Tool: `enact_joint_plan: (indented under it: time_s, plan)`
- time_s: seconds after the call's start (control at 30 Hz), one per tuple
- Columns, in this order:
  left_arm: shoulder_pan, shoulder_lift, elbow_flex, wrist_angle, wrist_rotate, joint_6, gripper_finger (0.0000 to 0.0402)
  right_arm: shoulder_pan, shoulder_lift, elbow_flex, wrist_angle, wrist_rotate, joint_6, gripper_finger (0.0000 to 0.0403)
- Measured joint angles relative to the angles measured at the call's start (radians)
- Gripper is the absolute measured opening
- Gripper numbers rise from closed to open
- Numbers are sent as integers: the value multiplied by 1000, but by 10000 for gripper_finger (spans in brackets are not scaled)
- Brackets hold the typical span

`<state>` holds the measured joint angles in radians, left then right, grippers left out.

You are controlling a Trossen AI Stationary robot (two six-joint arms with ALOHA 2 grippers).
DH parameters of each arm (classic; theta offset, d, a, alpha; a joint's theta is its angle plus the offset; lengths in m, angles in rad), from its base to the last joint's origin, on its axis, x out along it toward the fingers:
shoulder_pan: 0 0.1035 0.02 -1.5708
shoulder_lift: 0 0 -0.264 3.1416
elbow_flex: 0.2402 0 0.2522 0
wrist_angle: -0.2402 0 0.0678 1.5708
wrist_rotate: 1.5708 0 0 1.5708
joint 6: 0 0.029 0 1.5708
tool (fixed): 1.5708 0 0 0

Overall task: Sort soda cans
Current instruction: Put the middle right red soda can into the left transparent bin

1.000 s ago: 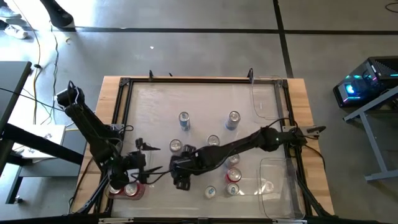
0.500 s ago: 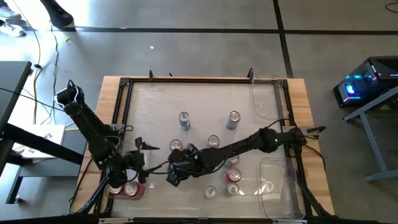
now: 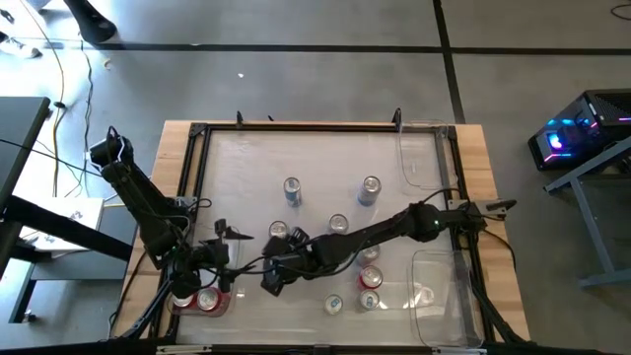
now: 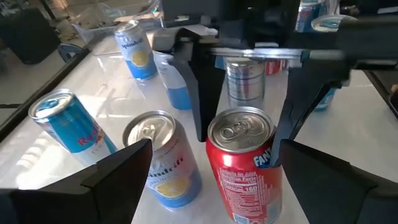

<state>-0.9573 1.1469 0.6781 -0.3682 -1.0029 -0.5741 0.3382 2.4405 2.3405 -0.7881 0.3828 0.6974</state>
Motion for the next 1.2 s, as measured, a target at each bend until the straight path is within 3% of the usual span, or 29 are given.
enact_joint_plan:
  time_s: [0.2, 0.5, 0.8, 1.2]
  plan:
    - [-10, 0, 1, 33, 5, -7, 344, 0, -17, 3, 90, 10, -48, 310]
    - [-21, 0, 1, 35, 33, -17, 344, 8, -31, 2, 56, 47, -158, 312]
    - [-3, 35, 1, 136, 154, 45, 344, 65, -94, 2, -202, 14, -333, 312]
    - [79, 193, 1, 184, 88, 118, 344, 22, -23, 1, -152, -23, -366, 311]
